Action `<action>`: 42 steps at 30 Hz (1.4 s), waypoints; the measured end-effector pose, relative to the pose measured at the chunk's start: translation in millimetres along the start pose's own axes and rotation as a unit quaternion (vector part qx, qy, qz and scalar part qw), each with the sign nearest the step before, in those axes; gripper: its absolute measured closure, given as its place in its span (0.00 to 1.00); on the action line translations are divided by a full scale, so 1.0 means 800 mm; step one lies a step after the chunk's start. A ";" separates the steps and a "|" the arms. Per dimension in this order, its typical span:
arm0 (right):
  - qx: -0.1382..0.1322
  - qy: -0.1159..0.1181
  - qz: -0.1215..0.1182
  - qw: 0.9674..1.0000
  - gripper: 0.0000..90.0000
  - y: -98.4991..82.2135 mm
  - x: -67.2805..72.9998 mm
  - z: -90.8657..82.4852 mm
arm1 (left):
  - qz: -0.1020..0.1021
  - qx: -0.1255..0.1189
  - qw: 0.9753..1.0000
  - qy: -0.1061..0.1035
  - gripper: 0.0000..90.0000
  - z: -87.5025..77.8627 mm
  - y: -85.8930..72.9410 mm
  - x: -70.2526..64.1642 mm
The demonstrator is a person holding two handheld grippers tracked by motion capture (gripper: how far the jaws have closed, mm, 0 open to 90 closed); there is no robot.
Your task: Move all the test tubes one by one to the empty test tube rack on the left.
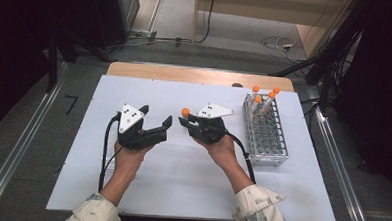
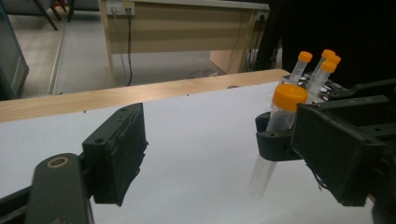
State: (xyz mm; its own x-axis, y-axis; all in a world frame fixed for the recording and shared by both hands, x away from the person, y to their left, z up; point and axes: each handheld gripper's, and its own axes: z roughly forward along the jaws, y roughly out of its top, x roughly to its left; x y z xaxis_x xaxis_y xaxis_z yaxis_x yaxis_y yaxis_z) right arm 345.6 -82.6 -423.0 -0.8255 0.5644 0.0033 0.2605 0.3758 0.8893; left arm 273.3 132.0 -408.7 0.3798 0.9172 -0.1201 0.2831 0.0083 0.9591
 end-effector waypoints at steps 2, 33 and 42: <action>0.002 0.004 -0.002 1.000 0.80 0.000 0.003 0.003 | 0.000 0.001 1.000 -0.004 0.24 0.001 0.000 -0.001; 0.011 0.044 -0.016 0.999 0.80 0.005 0.031 0.025 | 0.038 0.008 0.998 -0.042 0.74 0.015 -0.006 -0.018; 0.005 0.046 -0.015 0.999 0.80 0.006 0.032 0.023 | 0.037 0.008 0.998 -0.042 0.77 0.014 -0.007 -0.018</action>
State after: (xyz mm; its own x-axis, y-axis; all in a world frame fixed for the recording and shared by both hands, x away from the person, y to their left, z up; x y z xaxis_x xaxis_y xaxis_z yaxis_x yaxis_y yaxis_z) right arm 335.0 -52.5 -427.1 -0.8753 0.4833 0.0190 0.2398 0.3994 0.8848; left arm 276.3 113.9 -414.9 0.4723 0.8785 -0.0716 0.2649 -0.0640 0.9621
